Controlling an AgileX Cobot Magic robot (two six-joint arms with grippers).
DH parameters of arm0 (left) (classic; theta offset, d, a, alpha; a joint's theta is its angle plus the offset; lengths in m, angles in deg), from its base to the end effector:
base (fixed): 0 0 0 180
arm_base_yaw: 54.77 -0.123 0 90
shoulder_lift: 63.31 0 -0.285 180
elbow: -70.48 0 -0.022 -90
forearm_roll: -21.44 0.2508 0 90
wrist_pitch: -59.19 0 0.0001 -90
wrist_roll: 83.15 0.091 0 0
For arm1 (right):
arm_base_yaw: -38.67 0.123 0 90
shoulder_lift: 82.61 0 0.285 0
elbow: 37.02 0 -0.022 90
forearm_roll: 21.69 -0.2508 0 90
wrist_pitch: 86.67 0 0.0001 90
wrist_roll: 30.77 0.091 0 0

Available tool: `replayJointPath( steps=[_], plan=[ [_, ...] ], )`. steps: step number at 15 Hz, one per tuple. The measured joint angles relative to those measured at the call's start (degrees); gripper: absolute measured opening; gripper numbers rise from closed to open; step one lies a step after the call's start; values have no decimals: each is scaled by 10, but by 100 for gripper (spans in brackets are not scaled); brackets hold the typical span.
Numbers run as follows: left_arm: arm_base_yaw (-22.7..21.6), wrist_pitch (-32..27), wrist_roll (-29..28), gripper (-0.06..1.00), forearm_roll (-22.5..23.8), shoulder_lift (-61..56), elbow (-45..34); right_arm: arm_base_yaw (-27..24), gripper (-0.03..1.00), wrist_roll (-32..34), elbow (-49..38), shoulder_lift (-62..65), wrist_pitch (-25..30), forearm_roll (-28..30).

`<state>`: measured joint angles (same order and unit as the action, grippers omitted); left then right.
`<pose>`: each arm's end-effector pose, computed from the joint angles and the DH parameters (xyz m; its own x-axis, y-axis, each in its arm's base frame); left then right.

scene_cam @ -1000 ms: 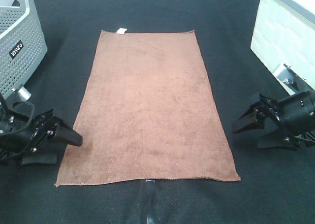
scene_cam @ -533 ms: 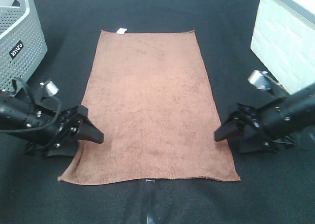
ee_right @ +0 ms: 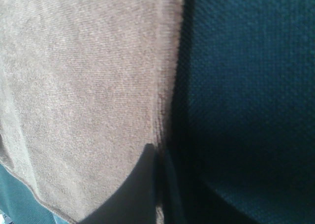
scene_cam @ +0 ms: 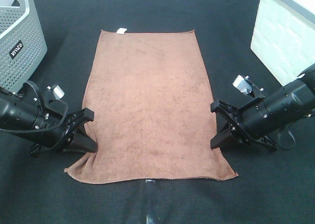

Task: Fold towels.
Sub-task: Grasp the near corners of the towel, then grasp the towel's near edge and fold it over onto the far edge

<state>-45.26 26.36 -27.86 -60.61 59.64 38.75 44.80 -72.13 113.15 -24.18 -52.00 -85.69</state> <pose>0.2963 -0.0993 0.0729 -0.9745 -0.2019 -0.0974 -0.1036 0.7908 -0.6032 0.2977 0.0788 0.0796 -0.9862 0.1608 -0.0390 0.1147 0.8345 0.5389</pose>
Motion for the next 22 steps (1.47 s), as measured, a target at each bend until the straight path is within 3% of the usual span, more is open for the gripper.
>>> replayJointPath(
  steps=[1, 5, 6, 9, 10, 18, 22],
  plan=[
    [0, -8, -5, 1, 10, -1, 1, 0, 0, 10, 0, 0, 2, 5],
    [0, -22, -131, 1, 162, -68, 1, 0, 0, 72, -1, 57, 38, 79],
    [0, -22, -131, 1, 162, -68, 1, 0, 0, 72, -1, 57, 38, 79],
    [0, -56, -237, 1, 281, -128, -14, 0, 0, 119, -14, 115, 90, 139],
    [0, -62, -252, 1, 297, -146, -28, 0, 0, 120, -34, 130, 93, 143],
    [0, -135, -320, 1, 322, -313, -174, 0, 0, 117, -214, 279, 107, 147],
    [0, -124, -342, 1, 336, -331, -160, 0, 0, 117, -174, 310, 111, 152]
  ],
)
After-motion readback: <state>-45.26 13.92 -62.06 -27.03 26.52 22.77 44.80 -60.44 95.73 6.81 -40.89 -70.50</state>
